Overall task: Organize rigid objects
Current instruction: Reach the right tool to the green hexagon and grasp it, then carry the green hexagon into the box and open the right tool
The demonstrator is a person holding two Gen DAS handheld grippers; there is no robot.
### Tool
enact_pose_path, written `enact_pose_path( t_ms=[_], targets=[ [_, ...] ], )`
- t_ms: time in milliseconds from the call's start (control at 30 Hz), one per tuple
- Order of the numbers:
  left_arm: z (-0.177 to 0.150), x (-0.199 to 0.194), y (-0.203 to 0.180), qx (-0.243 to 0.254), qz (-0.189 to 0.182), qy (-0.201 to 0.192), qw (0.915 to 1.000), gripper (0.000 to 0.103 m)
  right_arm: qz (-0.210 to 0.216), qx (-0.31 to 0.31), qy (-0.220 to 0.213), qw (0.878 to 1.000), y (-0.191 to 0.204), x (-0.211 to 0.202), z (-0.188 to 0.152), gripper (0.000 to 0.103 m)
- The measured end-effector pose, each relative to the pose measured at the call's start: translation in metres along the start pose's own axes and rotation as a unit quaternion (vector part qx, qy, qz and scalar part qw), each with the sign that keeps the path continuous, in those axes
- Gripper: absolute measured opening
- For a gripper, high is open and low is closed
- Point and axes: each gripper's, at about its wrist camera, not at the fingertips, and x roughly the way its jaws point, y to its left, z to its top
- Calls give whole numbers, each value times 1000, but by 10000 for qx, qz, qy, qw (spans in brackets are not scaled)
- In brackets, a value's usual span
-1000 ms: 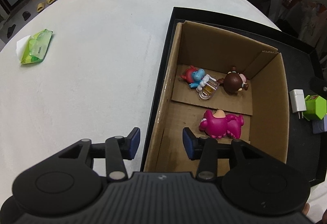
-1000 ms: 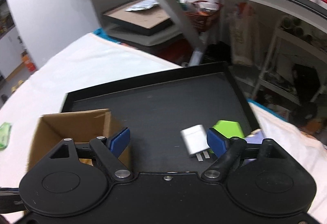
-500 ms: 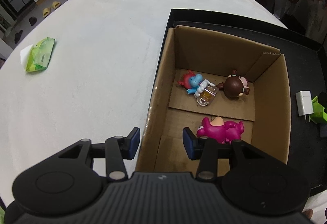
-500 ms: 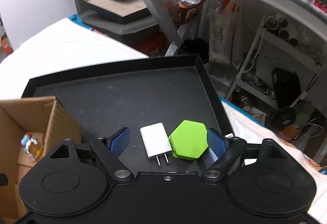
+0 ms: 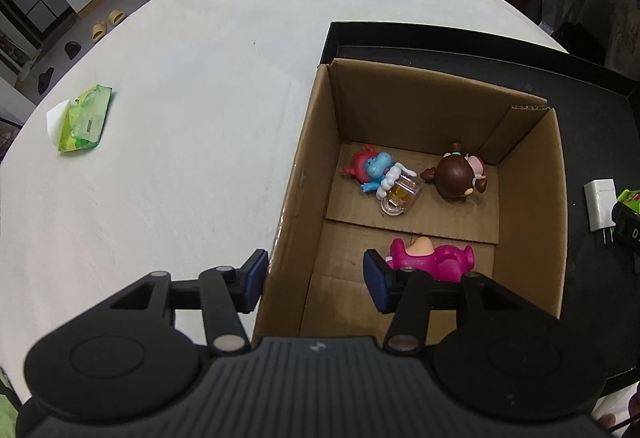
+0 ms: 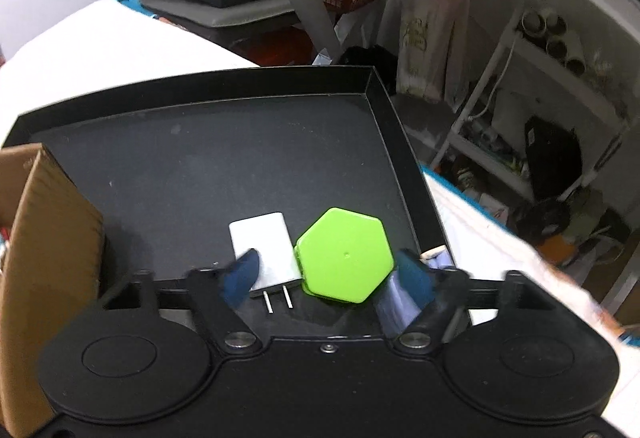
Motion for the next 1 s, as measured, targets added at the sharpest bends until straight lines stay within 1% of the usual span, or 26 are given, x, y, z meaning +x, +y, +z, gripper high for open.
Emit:
enact_pose_path(
  t_ms=[33, 167, 333, 433, 667, 833, 1000],
  targets=[
    [-1, 0, 1, -7, -6, -1, 10000, 51, -14, -14, -28, 10000, 0, -2, 0, 48],
    [-3, -1, 3, -33, -22, -4, 10000, 51, 438, 243, 7, 9987, -9, -6, 0, 47],
    [-7, -2, 6, -40, -60, -28, 10000, 51, 527, 48, -288, 9982, 0, -26, 4, 47],
    [-10, -3, 10, -44, -86, -62, 9999, 51, 674, 41, -359, 9971, 0, -34, 8, 47],
    [-17, -6, 19, -114, -234, -126, 9996, 51, 790, 94, -519, 9955, -1, -49, 14, 47],
    [-19, -9, 24, -124, -358, -161, 9992, 51, 1163, 228, -610, 9911, 1, -66, 18, 47],
    [-20, -16, 31, -130, -472, -226, 9985, 51, 1342, 267, -680, 9883, 3, -78, 22, 47]
  ],
)
